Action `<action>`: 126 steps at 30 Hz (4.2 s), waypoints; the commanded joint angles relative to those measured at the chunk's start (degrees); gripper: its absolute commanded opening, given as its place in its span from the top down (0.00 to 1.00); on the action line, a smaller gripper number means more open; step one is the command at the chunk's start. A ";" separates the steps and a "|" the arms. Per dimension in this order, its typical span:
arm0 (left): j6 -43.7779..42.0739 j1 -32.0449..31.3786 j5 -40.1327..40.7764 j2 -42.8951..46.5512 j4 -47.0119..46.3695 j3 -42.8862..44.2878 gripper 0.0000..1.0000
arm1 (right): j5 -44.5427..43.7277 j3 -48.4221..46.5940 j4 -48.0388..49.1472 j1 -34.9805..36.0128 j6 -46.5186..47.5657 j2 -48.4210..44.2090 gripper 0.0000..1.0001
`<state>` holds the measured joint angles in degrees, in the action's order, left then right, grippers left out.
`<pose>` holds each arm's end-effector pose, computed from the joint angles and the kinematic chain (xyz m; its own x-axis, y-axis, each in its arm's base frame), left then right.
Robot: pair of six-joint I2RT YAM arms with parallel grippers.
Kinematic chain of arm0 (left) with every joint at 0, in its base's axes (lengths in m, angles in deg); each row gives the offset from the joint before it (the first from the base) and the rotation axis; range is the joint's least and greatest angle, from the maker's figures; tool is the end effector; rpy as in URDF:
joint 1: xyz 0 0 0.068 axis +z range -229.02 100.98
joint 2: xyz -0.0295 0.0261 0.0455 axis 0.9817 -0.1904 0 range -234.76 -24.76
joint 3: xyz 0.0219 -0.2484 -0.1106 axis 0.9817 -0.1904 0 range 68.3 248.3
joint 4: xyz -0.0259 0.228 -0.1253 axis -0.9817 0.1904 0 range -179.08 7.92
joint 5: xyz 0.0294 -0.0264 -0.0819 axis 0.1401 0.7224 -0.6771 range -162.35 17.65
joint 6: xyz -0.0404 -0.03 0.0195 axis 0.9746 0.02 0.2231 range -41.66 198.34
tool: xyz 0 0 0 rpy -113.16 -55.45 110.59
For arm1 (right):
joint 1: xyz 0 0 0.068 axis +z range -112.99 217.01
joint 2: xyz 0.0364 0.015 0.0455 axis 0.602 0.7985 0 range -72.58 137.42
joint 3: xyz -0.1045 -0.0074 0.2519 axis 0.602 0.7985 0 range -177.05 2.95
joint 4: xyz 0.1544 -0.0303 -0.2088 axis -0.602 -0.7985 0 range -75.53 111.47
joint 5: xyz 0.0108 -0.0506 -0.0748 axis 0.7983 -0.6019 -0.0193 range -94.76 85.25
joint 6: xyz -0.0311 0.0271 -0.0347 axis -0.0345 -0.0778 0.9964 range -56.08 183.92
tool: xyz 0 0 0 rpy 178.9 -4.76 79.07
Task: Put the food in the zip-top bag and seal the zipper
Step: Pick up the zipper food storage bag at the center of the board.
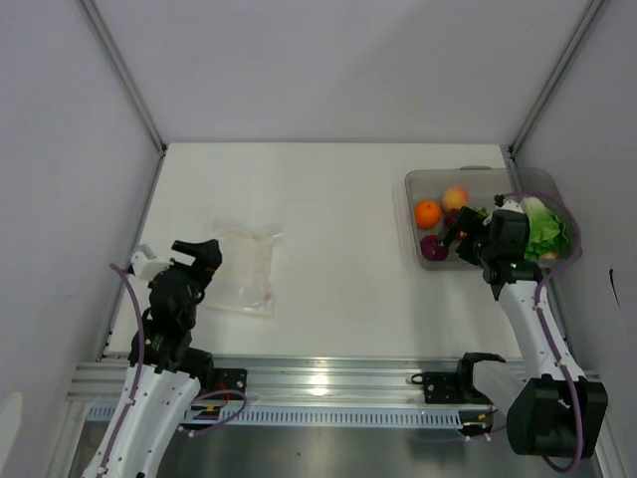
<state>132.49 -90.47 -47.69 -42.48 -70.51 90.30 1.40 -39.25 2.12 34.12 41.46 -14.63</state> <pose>0.1122 -0.0075 0.2456 0.0335 -0.7583 -0.6510 -0.3224 0.6084 -0.7252 0.2215 -0.0075 0.2656 -0.5452 0.4078 -0.7325 0.1848 0.9107 0.3695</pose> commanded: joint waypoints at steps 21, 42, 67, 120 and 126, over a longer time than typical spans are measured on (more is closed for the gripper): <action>10.81 0.46 -16.85 -8.31 34.87 17.63 0.10 | 7.44 -7.39 3.04 33.18 -6.71 6.64 0.01; -3.35 0.46 -20.53 -4.52 27.23 21.95 0.16 | 19.51 -20.29 37.00 59.84 -24.47 48.03 0.24; -16.88 0.46 -42.86 -6.54 14.92 20.36 0.22 | 21.01 -23.64 46.69 58.36 -30.10 57.10 1.00; -27.33 -0.68 -46.72 -10.93 14.66 22.56 0.32 | 22.76 -15.65 37.76 54.67 -27.03 46.74 1.00; -31.38 -13.56 -36.74 -18.49 14.30 25.28 0.31 | 26.45 -14.67 25.70 46.77 -19.74 38.12 1.00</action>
<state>105.76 -96.67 -90.22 -58.00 -54.40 112.09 24.96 -54.37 35.54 83.62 15.87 28.06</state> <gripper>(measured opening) 0.686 0.009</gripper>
